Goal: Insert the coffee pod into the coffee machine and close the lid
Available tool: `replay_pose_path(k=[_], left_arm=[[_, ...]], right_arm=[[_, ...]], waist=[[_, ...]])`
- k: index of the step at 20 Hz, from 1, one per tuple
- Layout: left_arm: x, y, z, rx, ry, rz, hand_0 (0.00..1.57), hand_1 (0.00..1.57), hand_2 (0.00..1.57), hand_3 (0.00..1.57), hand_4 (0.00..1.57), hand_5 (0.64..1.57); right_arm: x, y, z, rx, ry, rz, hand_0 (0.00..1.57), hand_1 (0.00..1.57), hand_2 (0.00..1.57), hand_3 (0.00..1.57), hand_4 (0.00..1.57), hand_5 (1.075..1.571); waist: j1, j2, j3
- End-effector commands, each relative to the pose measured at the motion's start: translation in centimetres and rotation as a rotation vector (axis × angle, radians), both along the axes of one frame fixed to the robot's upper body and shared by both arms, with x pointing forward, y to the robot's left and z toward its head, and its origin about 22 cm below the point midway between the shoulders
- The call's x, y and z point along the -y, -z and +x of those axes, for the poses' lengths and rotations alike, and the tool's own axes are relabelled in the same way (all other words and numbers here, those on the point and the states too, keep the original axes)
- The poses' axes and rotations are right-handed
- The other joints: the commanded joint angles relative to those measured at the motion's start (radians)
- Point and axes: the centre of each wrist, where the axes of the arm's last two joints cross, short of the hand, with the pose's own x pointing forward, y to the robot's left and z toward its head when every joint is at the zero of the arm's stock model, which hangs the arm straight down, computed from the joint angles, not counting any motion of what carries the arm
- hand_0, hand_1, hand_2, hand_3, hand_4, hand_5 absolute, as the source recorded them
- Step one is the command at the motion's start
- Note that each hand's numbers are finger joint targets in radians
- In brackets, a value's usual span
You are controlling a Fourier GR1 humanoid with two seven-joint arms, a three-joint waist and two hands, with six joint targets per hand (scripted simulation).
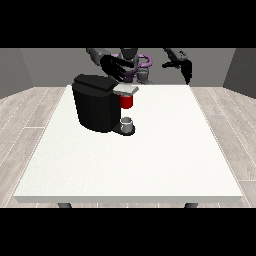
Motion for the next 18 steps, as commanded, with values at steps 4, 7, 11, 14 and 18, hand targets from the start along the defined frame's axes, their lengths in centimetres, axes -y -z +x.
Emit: replay_pose_path(k=[4, 7, 11, 14, 18], left_arm=[[0.4, -1.4, 0.7, 0.047, 0.013, 0.007, 0.0, 0.0, 0.0, 0.0, 0.0, 1.571], [2.3, -1.1, -0.6, 0.058, 0.023, -0.006, 0.0, 0.0, 0.0, 0.0, 0.18, 1.571], [-0.4, 2.0, -2.1, 0.013, -0.009, -0.024, 0.0, 0.0, 0.0, 0.0, 0.14, 1.571], [1.6, 2.5, -1.5, 0.015, -0.004, -0.041, 0.0, 0.0, 0.0, 0.0, 0.19, 1.571], [-0.6, 3.8, -3.4, -0.057, -0.045, -0.036, 0.0, 0.0, 0.0, 0.0, 0.19, 1.571]], right_arm=[[-1.3, -0.6, 0.4, 0.039, -0.03, -0.014, 0.0, 0.0, 0.0, 0.0, 0.12, 1.571], [1.2, 0.0, 0.6, 0.024, -0.027, 0.026, 0.0, 0.0, 0.0, 0.0, 0.13, 1.571], [-4.1, 3.3, -2.4, 0.008, -0.155, 0.074, 0.0, 0.0, 0.0, 0.0, 0.18, 1.571], [-4.6, 5.4, -4.4, 0.012, -0.191, 0.143, 0.0, 0.0, 0.0, 0.0, 0.28, 1.571], [-2.4, 9.8, -7.5, -0.125, -0.106, 0.241, 0.0, 0.0, 0.0, 0.0, 0.25, 1.571]], waist=[[-0.008, 0.006, 0.0002], [0.015, -0.029, 0.0005], [-0.048, -0.092, 0.0001], [-0.067, -0.107, 0.0002], [-0.113, -0.198, 0.0004]])
